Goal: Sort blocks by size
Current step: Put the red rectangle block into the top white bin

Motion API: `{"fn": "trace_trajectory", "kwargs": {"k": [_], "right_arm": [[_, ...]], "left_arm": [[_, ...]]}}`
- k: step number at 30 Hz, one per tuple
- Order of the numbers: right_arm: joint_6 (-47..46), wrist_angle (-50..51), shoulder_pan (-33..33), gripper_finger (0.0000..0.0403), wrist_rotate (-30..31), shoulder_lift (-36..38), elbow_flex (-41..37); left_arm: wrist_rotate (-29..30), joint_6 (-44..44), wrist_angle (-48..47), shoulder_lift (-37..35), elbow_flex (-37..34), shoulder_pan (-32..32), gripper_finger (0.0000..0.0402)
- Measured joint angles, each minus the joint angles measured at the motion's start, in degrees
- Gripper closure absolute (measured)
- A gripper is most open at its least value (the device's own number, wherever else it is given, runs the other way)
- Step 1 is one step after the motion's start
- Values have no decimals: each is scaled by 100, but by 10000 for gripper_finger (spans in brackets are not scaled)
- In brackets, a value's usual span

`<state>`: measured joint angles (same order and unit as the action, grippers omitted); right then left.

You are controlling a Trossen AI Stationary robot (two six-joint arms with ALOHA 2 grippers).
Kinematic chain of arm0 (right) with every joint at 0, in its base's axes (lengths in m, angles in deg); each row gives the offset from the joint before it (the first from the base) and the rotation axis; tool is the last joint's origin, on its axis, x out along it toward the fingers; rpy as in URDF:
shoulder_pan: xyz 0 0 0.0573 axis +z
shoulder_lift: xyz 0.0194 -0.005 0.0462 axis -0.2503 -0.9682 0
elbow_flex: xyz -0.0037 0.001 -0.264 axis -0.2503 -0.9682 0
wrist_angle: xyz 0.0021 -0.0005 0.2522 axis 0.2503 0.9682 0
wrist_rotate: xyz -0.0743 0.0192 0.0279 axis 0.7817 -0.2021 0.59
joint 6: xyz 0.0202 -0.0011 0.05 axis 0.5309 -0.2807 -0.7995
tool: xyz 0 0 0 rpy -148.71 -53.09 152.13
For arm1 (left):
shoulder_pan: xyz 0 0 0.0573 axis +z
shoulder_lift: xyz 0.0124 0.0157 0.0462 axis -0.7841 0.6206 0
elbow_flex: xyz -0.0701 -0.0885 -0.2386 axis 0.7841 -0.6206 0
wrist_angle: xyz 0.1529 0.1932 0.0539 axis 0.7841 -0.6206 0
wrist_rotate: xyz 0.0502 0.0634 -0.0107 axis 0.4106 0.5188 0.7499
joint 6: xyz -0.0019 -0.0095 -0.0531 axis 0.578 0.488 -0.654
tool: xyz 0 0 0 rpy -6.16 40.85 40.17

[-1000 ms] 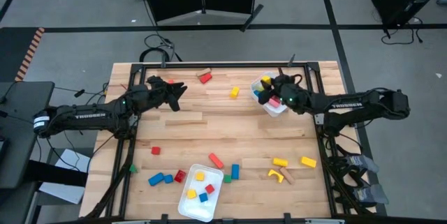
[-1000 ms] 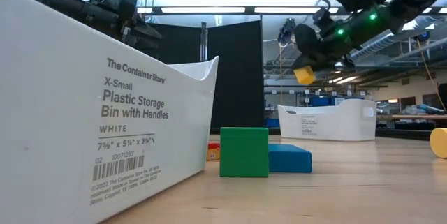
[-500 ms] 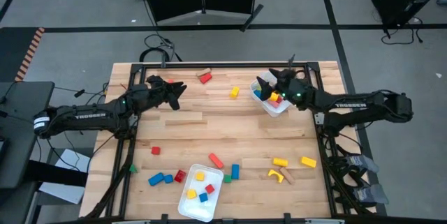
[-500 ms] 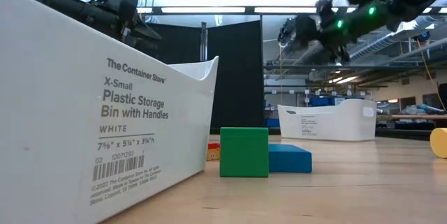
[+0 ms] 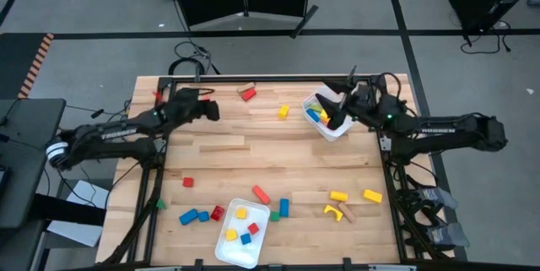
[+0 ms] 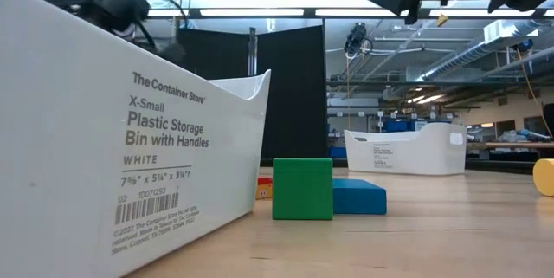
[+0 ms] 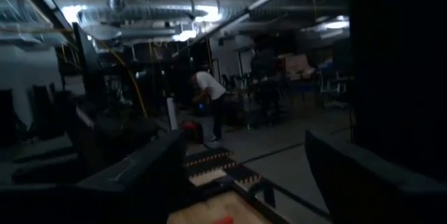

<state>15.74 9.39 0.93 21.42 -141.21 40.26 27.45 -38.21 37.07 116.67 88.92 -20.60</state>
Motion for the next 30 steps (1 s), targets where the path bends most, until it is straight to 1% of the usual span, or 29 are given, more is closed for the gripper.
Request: {"fn": "trace_trajectory", "kwargs": {"k": [4,7,11,14,17,19,22,25,30], "right_arm": [[-200,50,0,117,-2,-335,0],[-340,48,20,127,-2,-607,0],[-425,40,125,136,-4,-887,0],[-419,-21,213,141,-7,-1025,0],[-377,-108,269,145,-7,-1065,0],[-306,-137,284,147,-11,-1063,0],[-213,-194,299,150,-11,-1061,0],[-119,-261,299,152,-11,-1061,-2],[-71,-285,284,154,-11,-1059,-1]], "left_arm": [[343,120,-1238,982,795,294,248],[419,374,-1768,1723,1335,491,240],[316,651,-1970,2537,1809,760,219],[44,686,-1987,3084,2035,1024,206],[-267,688,-2004,3499,2143,1258,201],[-394,686,-1987,3685,2167,1368,201],[-352,659,-2003,3823,2191,1443,201],[-173,635,-2102,3826,2187,1443,201],[-202,618,-2115,3661,2159,1399,201]]}}
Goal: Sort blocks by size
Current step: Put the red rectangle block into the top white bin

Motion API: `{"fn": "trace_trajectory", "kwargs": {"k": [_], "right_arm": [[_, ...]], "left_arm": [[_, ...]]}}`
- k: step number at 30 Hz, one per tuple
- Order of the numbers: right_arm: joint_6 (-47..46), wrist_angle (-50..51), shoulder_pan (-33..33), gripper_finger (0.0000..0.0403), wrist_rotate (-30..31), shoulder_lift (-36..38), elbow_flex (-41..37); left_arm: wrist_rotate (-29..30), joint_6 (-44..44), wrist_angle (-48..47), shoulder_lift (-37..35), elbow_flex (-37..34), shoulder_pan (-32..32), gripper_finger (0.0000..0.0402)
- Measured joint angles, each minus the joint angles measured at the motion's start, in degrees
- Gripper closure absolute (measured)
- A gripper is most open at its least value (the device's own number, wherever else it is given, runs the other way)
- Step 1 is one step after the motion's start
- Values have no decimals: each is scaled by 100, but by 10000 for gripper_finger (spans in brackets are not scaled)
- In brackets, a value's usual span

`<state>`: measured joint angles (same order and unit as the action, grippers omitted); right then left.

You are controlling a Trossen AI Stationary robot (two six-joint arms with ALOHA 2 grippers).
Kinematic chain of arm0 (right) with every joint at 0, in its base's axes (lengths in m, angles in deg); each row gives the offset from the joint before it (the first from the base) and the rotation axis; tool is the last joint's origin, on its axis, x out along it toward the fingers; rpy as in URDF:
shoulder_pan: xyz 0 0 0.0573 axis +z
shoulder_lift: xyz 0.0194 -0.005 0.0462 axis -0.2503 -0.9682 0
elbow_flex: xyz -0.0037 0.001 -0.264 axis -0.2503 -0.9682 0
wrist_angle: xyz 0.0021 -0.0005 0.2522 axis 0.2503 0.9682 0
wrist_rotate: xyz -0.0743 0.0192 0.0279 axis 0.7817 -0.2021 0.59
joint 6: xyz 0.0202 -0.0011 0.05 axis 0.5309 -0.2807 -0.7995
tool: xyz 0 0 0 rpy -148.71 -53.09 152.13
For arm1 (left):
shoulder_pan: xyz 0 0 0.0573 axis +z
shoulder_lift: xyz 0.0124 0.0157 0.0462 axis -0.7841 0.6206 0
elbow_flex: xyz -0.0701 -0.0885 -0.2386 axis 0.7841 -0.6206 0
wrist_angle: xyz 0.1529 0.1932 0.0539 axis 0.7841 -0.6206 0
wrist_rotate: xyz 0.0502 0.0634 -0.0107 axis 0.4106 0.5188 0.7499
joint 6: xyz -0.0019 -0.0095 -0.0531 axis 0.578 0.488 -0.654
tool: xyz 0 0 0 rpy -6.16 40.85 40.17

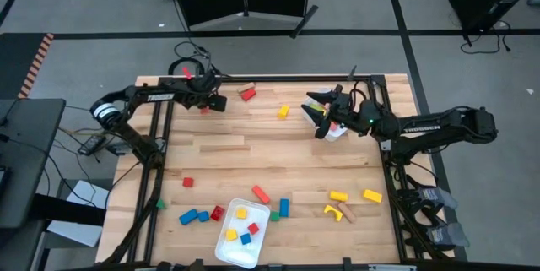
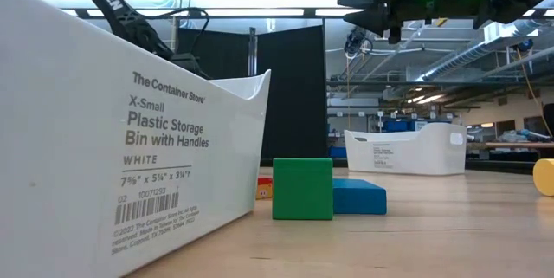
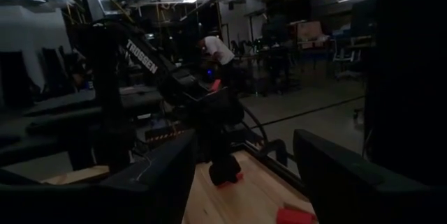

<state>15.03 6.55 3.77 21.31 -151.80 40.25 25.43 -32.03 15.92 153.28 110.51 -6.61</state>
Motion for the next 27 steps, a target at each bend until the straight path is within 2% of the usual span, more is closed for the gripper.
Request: {"fn": "trace_trajectory", "kwargs": {"k": [7,12,21,27], "right_arm": [[57,-3,-2,156,0,0,-2],[61,-2,-2,161,0,0,-2],[105,-22,-72,161,0,0,-4],[101,-22,-55,168,-2,0,-4]], "left_arm": [[115,16,-132,-358,0,-84,198],[488,-111,-748,-385,-7,-32,172],[345,-116,-236,-385,-282,-26,99],[12,-93,252,-385,-535,-4,83]]}}
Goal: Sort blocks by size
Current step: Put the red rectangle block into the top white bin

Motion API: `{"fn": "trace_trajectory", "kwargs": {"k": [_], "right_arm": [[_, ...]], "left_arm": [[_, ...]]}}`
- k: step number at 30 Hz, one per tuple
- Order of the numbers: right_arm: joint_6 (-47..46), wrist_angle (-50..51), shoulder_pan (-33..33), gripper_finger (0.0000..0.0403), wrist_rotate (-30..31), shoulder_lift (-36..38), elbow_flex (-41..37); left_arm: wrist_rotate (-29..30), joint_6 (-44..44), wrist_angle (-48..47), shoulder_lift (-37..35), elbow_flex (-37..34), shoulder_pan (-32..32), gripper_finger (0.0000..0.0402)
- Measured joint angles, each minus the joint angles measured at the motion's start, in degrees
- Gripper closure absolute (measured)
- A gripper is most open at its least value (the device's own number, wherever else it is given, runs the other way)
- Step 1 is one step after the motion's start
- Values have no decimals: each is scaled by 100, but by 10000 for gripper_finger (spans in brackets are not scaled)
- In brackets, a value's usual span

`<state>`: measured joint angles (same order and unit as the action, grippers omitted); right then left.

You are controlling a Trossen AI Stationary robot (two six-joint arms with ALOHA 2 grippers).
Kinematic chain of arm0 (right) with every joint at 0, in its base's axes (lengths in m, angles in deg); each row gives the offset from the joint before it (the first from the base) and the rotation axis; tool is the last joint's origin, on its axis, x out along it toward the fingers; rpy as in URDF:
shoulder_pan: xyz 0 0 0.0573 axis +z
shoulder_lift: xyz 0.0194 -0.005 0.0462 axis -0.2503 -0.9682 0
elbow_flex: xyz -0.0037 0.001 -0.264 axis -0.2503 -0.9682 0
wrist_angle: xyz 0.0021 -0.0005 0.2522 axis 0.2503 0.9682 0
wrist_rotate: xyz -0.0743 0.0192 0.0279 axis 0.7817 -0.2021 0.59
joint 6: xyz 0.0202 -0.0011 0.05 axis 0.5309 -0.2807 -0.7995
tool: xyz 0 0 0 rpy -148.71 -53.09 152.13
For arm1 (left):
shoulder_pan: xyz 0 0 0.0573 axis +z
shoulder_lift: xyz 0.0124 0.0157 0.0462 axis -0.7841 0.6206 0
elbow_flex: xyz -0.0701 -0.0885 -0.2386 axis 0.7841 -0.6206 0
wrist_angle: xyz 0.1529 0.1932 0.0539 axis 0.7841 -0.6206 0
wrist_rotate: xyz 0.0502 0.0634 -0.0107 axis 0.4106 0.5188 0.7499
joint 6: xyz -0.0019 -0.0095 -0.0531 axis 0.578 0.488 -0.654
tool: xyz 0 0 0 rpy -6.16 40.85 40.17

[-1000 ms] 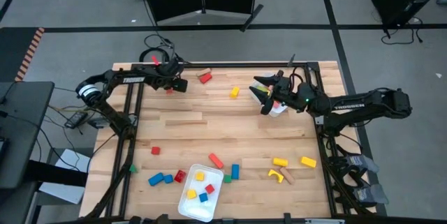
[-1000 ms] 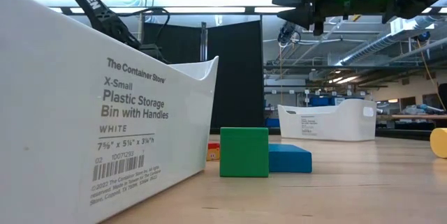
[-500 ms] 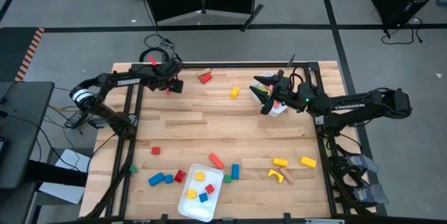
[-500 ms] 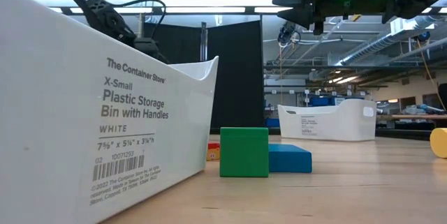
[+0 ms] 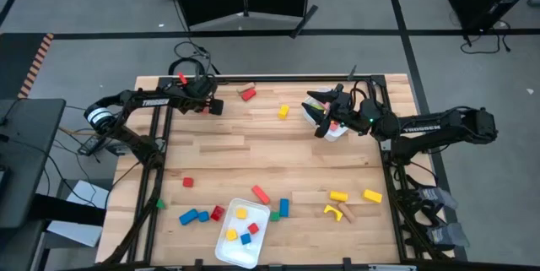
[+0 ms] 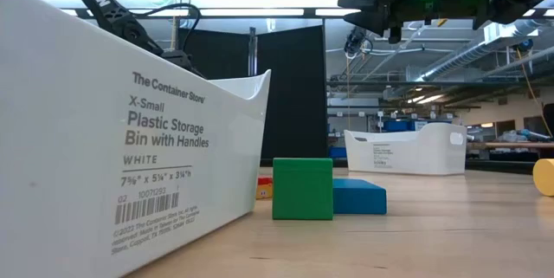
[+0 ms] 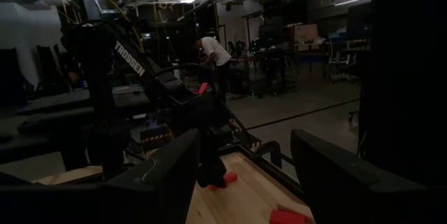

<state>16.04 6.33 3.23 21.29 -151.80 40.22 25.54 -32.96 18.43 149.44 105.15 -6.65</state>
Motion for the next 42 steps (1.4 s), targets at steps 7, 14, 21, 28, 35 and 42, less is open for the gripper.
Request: {"fn": "trace_trajectory", "kwargs": {"k": [7,14,21,28,35,42], "right_arm": [[-79,0,0,174,0,0,0],[-177,-15,25,180,-65,2,0],[-197,-92,95,188,-109,2,0],[-197,-90,202,194,-110,2,0],[-199,-185,293,196,-109,2,0],[-190,-662,328,198,-109,2,0]], "left_arm": [[-416,-60,14,87,-136,63,98],[-407,-100,-1,306,-108,81,138],[-347,-53,58,321,-116,81,206],[-337,206,40,321,-115,71,302],[-112,437,153,196,-146,-224,301],[-467,786,314,-421,77,-766,301]]}}
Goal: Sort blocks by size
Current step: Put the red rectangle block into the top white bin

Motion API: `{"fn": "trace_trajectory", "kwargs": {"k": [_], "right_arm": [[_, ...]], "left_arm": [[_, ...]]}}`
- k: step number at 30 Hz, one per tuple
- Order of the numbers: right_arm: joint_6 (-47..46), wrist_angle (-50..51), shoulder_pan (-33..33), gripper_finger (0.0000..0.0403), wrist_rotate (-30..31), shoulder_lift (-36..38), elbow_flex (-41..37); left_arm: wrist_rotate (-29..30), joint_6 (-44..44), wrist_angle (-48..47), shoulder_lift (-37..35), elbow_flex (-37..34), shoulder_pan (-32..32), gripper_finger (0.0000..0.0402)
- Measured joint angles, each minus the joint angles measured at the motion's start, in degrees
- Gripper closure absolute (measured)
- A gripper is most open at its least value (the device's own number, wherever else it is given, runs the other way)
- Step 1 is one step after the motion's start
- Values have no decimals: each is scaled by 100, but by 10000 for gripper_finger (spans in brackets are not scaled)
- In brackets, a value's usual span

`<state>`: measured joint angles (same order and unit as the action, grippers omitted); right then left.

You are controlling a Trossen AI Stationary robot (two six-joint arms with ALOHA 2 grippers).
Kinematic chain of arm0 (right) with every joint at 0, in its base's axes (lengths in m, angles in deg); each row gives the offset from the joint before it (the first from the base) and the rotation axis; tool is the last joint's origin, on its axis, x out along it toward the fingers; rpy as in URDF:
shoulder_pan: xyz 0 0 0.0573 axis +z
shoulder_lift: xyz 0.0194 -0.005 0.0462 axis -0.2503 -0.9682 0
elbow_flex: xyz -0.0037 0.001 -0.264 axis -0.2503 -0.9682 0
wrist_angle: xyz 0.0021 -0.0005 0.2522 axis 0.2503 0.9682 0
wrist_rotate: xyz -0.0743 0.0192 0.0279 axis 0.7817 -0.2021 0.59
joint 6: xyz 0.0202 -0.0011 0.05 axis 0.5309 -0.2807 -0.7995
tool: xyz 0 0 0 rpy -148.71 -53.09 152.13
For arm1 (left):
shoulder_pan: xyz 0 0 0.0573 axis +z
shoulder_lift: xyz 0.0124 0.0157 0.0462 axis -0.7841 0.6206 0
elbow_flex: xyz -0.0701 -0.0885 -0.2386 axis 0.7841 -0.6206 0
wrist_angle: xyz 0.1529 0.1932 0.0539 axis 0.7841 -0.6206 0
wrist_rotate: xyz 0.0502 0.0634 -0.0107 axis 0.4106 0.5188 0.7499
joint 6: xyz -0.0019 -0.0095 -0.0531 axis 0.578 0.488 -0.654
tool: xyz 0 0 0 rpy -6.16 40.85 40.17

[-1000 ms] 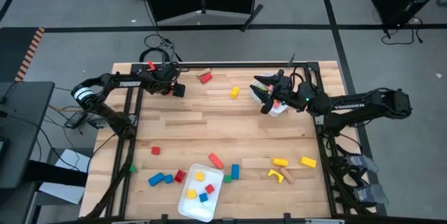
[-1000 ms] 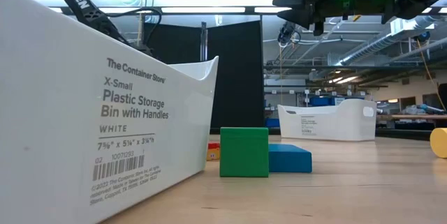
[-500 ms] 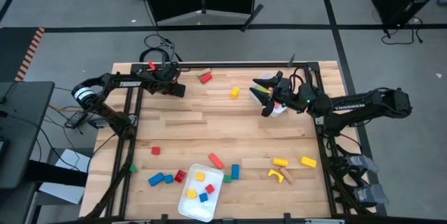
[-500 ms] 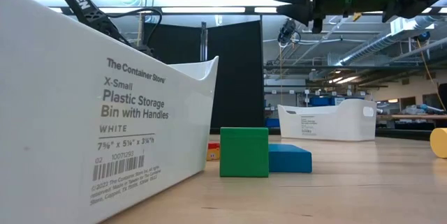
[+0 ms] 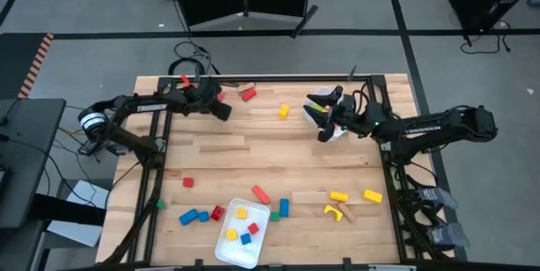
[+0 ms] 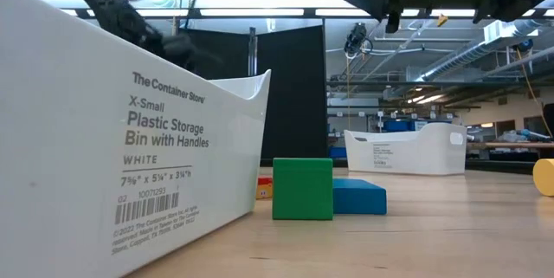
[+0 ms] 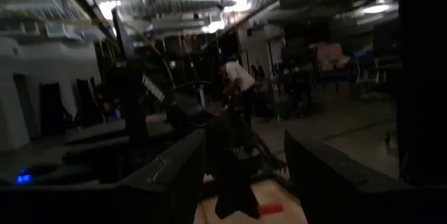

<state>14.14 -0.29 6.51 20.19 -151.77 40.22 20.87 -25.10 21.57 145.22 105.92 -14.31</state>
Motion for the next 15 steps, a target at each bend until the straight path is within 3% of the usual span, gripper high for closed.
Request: {"fn": "trace_trajectory", "kwargs": {"k": [7,15], "right_arm": [[338,-780,0,204,-33,0,0],[674,-1298,36,205,-37,2,328]], "left_arm": [[-207,308,941,158,873,-1021,301],[-545,745,1287,1607,2612,-1631,301]]}}
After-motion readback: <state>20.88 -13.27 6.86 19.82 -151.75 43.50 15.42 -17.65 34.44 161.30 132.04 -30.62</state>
